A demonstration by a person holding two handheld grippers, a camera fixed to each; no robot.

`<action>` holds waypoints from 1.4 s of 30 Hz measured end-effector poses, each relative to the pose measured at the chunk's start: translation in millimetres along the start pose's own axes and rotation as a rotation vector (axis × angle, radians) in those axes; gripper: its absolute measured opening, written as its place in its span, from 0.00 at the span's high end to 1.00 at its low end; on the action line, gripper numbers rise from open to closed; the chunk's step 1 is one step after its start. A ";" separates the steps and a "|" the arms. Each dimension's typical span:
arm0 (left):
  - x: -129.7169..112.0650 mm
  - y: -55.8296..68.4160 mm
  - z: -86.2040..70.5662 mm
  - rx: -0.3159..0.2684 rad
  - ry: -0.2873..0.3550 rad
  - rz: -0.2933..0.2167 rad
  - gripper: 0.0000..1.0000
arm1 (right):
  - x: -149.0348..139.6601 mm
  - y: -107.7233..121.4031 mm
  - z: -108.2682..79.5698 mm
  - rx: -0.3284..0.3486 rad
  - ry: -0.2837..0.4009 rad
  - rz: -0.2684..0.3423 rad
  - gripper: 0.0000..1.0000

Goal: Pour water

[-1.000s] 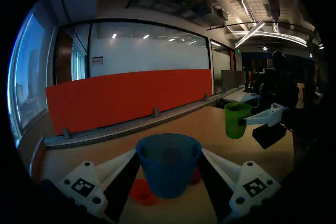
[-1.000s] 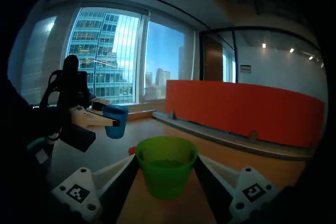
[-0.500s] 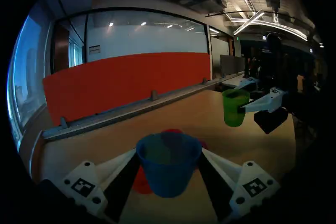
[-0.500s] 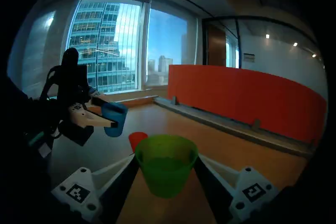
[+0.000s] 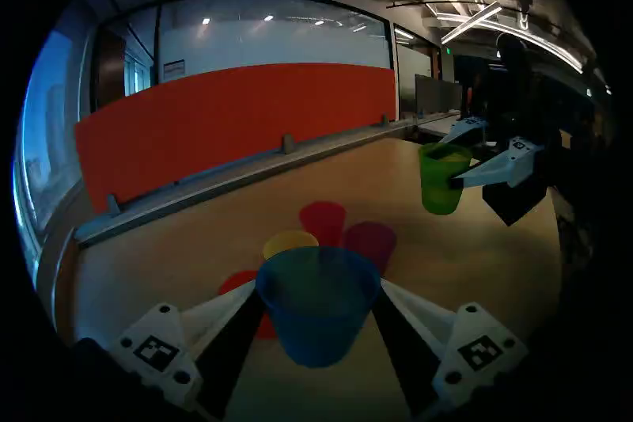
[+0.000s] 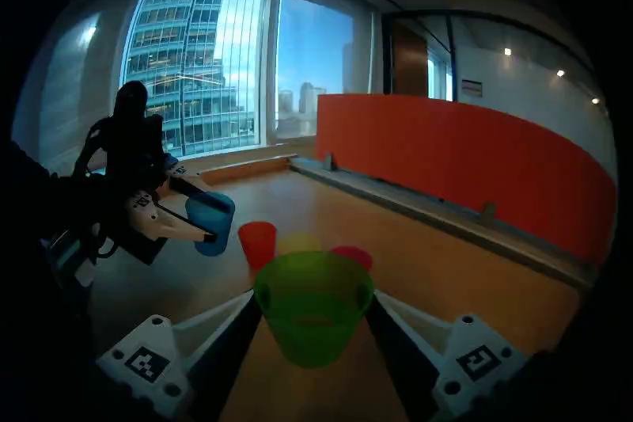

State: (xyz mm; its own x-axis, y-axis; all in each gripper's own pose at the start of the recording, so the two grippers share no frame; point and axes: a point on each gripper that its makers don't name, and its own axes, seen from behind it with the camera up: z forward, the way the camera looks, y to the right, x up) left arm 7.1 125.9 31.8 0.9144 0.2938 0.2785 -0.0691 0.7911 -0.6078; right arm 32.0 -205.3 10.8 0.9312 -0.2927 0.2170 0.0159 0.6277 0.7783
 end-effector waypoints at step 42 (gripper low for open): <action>-89.5 1.7 24.8 -0.056 -0.239 0.031 0.13 | -66.3 2.8 31.3 0.022 -0.156 0.005 0.10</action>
State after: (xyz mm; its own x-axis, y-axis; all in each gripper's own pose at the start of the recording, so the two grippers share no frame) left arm -84.7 114.2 24.3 0.7912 0.4414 0.4232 -0.0672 0.7507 -0.6572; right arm -41.1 -206.8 17.0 0.8634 -0.3994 0.3081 0.0024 0.6140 0.7893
